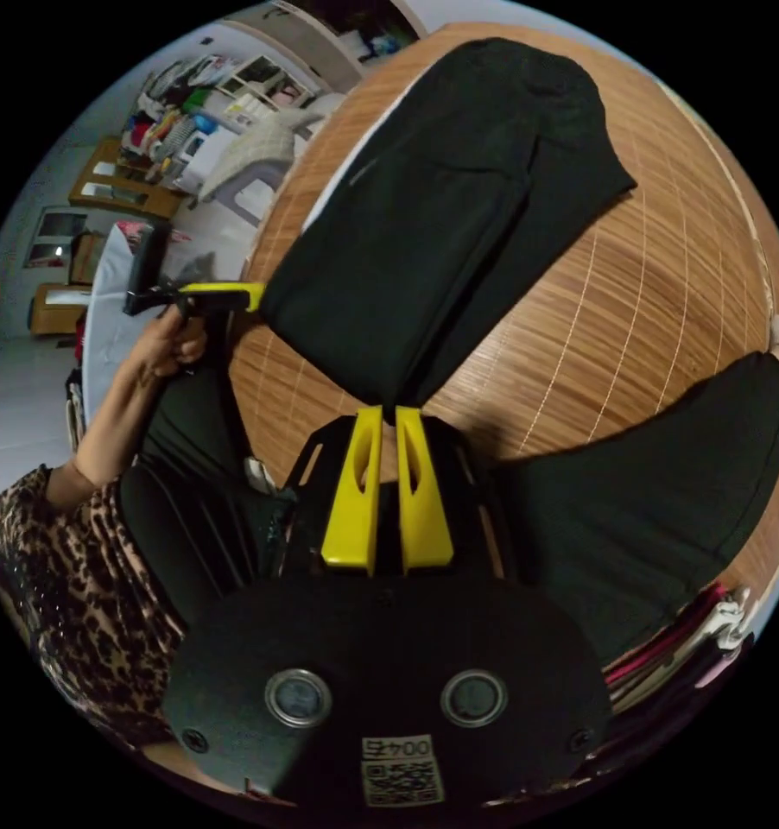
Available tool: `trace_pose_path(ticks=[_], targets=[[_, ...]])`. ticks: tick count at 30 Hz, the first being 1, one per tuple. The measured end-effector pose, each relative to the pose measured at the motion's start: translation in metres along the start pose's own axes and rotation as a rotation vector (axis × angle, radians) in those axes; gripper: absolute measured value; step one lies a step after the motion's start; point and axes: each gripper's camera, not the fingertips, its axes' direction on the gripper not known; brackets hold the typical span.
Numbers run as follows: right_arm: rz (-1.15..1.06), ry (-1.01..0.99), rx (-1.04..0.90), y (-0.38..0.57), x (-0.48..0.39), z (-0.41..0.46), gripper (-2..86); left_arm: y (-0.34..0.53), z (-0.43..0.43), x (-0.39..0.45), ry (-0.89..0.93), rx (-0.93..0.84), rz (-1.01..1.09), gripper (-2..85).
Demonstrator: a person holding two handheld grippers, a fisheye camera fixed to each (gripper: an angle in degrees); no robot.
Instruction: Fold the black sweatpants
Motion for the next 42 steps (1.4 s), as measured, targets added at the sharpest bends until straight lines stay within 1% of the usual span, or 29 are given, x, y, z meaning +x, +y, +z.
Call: trace_pose_path(ticks=[2,4,7,10,11,13,15,17,18,21,24,28,35,37,42], targets=[[-0.004,-0.063,0.108,0.005,0.008,-0.021,4.5,-0.004,0.003,0.006,-0.018,-0.027,0.012,1.5],[-0.001,-0.129,0.267,0.009,0.026,-0.048,5.9,-0.009,0.009,0.014,-0.017,-0.070,0.019,1.6],[-0.015,-0.113,0.406,-0.002,0.046,-0.070,8.5,-0.016,0.011,0.017,-0.001,-0.086,-0.013,1.7],[-0.035,-0.077,0.455,-0.032,0.065,-0.083,9.6,-0.022,0.001,0.025,-0.033,-0.014,-0.016,1.9],[-0.034,-0.069,0.461,-0.038,0.069,-0.085,9.8,-0.024,-0.003,0.028,-0.056,0.006,-0.008,1.9],[-0.029,-0.070,0.483,-0.068,0.086,-0.090,10.4,-0.035,-0.016,0.043,-0.170,0.096,0.020,2.1],[0.002,-0.076,0.490,-0.088,0.100,-0.087,10.2,-0.049,-0.020,0.052,-0.185,0.172,0.041,2.1],[0.025,-0.065,0.522,-0.100,0.111,-0.079,10.0,-0.072,-0.014,0.059,-0.170,0.205,0.056,2.2],[0.029,-0.058,0.535,-0.106,0.117,-0.072,9.9,-0.089,-0.006,0.064,-0.184,0.210,0.067,2.1],[0.004,-0.121,0.519,-0.123,0.123,-0.067,9.9,-0.133,0.016,0.078,-0.261,0.212,0.093,1.9],[-0.015,-0.055,0.500,-0.137,0.123,-0.066,10.0,-0.169,0.035,0.086,-0.271,0.215,0.101,1.8],[-0.026,-0.063,0.505,-0.148,0.128,-0.069,9.3,-0.205,0.063,0.087,-0.311,0.156,0.071,2.0],[-0.054,-0.033,0.467,-0.172,0.128,-0.065,8.0,-0.225,0.085,0.097,-0.292,0.163,0.066,3.4],[-0.067,0.007,0.451,-0.181,0.126,-0.064,6.1,-0.230,0.092,0.105,-0.286,0.167,0.083,3.3],[-0.086,0.071,0.440,-0.194,0.124,-0.064,5.5,-0.236,0.109,0.115,-0.308,0.163,0.092,4.9]])
